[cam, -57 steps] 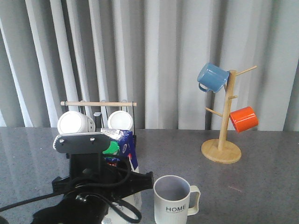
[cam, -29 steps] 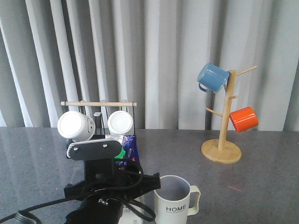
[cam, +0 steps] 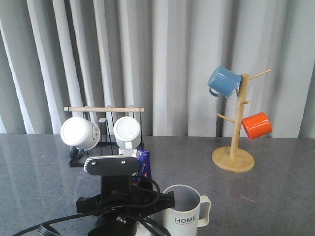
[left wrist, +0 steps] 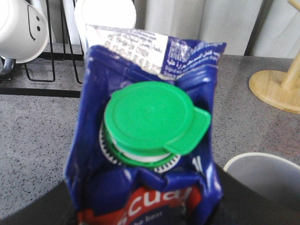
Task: Place milk next to cup
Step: 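Carry the milk carton toward the HOME mug with the left gripper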
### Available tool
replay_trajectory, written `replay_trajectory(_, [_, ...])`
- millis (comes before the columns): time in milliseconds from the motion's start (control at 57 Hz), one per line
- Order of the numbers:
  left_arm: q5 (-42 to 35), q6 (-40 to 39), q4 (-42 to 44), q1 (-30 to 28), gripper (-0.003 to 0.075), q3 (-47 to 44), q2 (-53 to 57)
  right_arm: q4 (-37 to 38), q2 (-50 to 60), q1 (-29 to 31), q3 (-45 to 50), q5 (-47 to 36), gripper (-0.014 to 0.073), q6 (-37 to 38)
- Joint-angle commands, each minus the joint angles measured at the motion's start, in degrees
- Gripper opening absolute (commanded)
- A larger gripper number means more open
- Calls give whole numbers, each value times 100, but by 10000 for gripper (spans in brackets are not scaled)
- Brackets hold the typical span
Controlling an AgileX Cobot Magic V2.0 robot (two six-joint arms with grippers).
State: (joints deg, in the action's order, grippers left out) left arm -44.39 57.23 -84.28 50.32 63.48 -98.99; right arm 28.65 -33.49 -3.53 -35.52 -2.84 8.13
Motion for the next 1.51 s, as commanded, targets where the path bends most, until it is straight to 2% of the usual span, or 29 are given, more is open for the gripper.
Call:
replay_trajectory(0, [-114,-11,161,43,237,139,157,25,-21,36,-175,-352,-8,20])
replay_trajectory(789, [-114,5,144,43,250,139,164,25,-21,36,-175,-352,-8,20])
replay_trajectory(912, [-114,5,138,43,326,139,164,25,-21,36,-175,-352,-8,20])
replay_trajectory(1104, [-132,5,134,43,607,139,173,25,-21,36,-175,-352,-8,20])
replay_trajectory(1210, [-132,16,134,43,734,139,179,25,-21,36,-175,-352,-8,20])
replay_trajectory(1490, [-82,21,157,68,701,139,476,25,-21,36,-175,-352,-8,20])
